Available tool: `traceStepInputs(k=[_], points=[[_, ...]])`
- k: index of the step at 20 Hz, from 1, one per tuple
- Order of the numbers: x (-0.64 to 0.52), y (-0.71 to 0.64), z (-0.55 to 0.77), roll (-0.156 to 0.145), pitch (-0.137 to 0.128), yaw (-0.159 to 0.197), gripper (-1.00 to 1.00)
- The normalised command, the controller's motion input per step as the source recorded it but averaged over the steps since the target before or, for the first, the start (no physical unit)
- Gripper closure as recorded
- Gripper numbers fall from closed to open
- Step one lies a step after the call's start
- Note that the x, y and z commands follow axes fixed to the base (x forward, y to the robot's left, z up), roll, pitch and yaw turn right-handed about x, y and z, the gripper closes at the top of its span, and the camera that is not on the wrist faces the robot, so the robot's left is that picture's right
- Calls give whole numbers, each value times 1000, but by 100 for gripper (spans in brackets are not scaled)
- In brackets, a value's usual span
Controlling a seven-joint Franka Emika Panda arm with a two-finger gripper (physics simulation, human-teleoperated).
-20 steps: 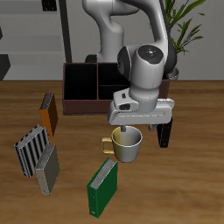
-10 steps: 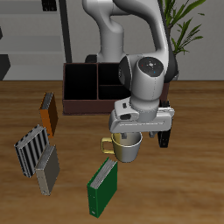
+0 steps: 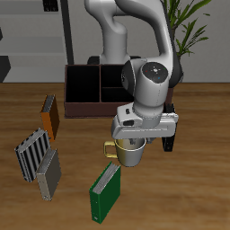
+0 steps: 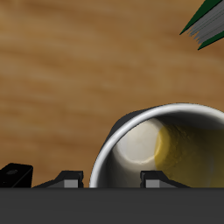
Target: Place the white-yellow mug into the back desk caddy's left compartment and place the green book into the back desk caddy's front compartment
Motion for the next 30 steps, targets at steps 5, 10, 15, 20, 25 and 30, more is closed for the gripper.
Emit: traceStepInputs(k=[5,10,15,20,25,30], points=[[49,-83,38,-6,-2,-8,100],[16,-13,22,1,-4,2,100],[-72,-26,151,-9,-19,-7,100],[-332,-144,527,-13,-70,-19,100],[-531,-285,720,-34,-96,-44,100],[-572,-321,541,-18,-61,-21,100]])
